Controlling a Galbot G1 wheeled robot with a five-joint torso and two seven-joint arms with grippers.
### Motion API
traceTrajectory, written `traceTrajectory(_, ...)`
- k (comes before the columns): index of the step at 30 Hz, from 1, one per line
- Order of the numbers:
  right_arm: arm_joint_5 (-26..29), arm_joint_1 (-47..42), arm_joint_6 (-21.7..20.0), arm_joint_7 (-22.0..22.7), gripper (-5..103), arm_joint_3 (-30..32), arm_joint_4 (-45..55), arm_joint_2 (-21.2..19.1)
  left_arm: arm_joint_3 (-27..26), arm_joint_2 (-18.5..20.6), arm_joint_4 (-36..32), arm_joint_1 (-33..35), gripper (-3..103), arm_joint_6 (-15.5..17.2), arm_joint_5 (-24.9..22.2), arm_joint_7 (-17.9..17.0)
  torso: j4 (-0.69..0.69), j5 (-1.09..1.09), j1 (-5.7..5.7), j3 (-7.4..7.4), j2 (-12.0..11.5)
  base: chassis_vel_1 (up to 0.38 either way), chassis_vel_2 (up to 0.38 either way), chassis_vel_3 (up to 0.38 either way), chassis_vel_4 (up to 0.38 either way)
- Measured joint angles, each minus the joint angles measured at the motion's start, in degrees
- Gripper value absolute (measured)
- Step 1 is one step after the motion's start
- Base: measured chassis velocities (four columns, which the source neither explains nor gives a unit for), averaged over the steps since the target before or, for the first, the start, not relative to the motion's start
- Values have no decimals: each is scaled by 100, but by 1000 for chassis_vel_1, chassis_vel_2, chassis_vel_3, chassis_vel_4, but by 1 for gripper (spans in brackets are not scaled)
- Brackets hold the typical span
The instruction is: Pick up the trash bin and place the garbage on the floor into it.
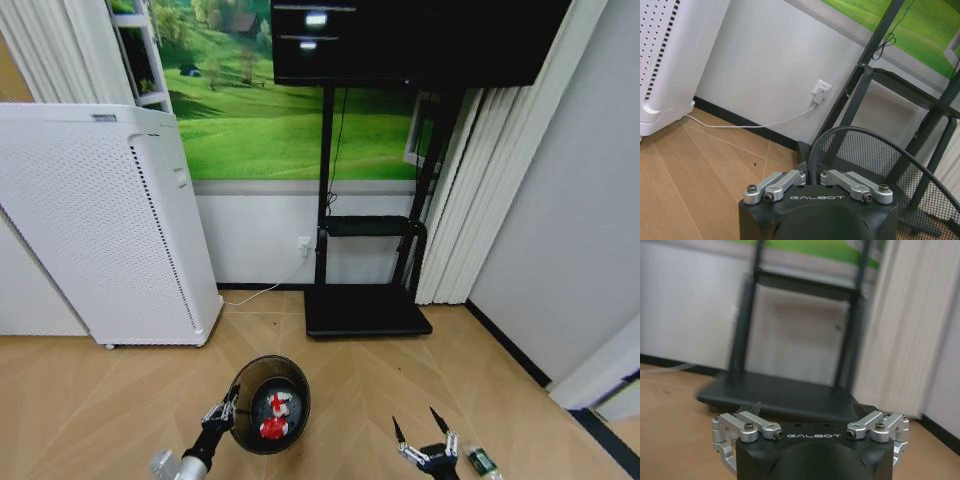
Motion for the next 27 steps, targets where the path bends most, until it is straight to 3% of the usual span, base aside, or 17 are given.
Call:
traceTrajectory(2, -6, 271, -513, 469, 100, 212, -341, -4, -24, 8, -57, -56, 7, 11, -125, -51, -6, -6, 0, 0, -1, -67, -98, 106, 54)
traceTrajectory(3, -6, 271, -513, 469, 100, 212, -341, -4, -24, 8, -57, -56, 7, 11, -125, -51, -6, -6, 0, 0, -1, -46, -65, 56, 15)
traceTrajectory(4, -13, 475, -787, 600, 100, 306, -591, -73, -80, 8, -105, -28, 7, 9, -166, -54, -6, -3, 0, 0, -1, 0, 0, 0, 0)
traceTrajectory(7, 73, 806, -1236, 649, 100, 448, -1069, -249, -197, 14, -173, 77, 7, -12, -304, -62, 0, -6, 0, 0, 0, 23, 24, -60, -47)
traceTrajectory(10, 109, 897, -1367, 600, 100, 503, -1260, -317, -248, 33, -189, 109, 7, -31, -358, -62, 0, -4, 0, 0, 0, 73, 63, -81, -43)
traceTrajectory(14, 76, 1092, -1594, 92, 100, 760, -1941, -526, -325, 124, -199, 98, 7, -48, -499, -62, -7, -5, 0, 0, -1, 12, 13, -8, -10)
traceTrajectory(25, -165, 1484, -2087, -891, 100, 1105, -2597, -1008, -290, 95, -215, 110, 7, -50, -508, -52, -3, -6, 0, 0, -1, 0, 0, 0, 0)
traceTrajectory(27, -445, 1553, -2170, -1084, 100, 1173, -2767, -1164, -276, 56, -208, 103, 7, -70, -499, -42, -3, -5, 0, 0, 0, 0, 0, 0, 0)
